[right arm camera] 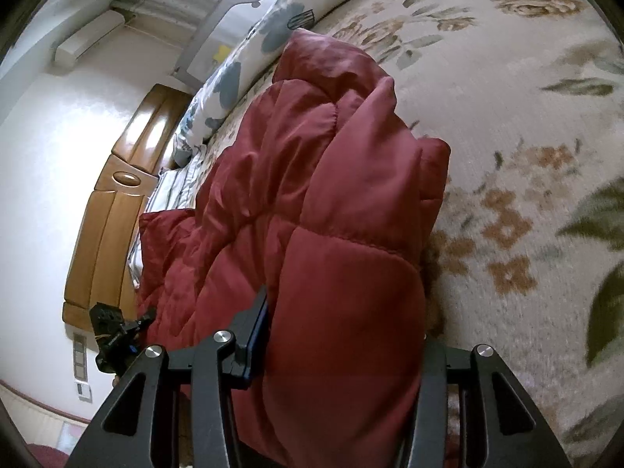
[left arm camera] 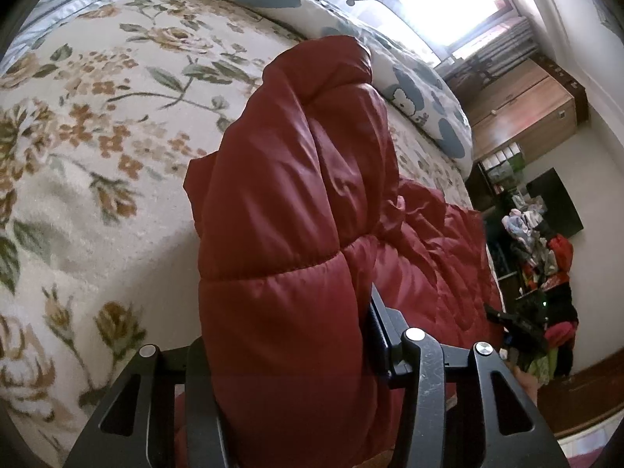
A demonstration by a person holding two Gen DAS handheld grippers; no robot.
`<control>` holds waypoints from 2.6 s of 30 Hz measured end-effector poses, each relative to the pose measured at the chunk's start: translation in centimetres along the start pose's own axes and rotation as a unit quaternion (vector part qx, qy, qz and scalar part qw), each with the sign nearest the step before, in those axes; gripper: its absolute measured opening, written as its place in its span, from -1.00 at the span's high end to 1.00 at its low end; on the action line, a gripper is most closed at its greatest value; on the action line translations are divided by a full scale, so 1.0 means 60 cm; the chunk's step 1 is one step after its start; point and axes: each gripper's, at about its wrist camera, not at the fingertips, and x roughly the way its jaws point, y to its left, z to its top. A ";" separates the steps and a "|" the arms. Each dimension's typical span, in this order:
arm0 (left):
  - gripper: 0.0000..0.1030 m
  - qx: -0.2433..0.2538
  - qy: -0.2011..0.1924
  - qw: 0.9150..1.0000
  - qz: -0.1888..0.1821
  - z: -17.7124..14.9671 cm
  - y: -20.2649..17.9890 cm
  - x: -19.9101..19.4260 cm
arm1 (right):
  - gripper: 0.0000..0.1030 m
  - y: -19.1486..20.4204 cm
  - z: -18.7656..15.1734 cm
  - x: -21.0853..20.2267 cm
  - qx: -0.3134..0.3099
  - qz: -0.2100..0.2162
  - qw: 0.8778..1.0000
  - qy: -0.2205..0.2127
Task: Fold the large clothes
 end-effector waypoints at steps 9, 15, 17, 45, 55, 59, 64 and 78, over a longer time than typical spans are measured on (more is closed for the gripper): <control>-0.12 -0.015 0.004 1.000 0.025 -0.017 0.005 0.029 | -0.19 -0.015 0.013 0.035 0.009 -0.017 1.000 -0.002; -0.48 -0.011 -0.005 0.998 0.057 -0.012 0.001 0.024 | -0.35 -0.012 0.008 0.030 -0.002 -0.035 0.999 0.000; -0.53 -0.007 -0.008 0.998 0.067 -0.009 -0.003 0.018 | -0.43 -0.007 0.008 0.028 -0.009 -0.048 0.999 -0.002; 0.56 0.072 -0.049 0.979 0.186 0.085 -0.095 0.052 | 0.54 0.100 0.120 0.051 -0.133 -0.181 0.970 -0.094; 0.56 0.049 -0.018 0.977 0.206 0.125 -0.071 0.122 | 0.58 0.053 0.139 0.088 -0.100 -0.217 0.968 -0.082; 0.49 0.042 -0.014 0.977 0.207 0.127 -0.066 0.127 | 0.45 0.049 0.137 0.082 -0.092 -0.204 0.971 -0.082; 0.08 0.017 -0.022 0.978 0.205 0.127 -0.057 0.108 | -0.06 0.054 0.133 0.066 -0.080 -0.195 0.973 -0.094; -0.20 0.095 -0.077 0.980 0.158 0.070 -0.148 0.028 | -0.21 0.153 0.093 0.053 -0.175 -0.183 0.961 -0.109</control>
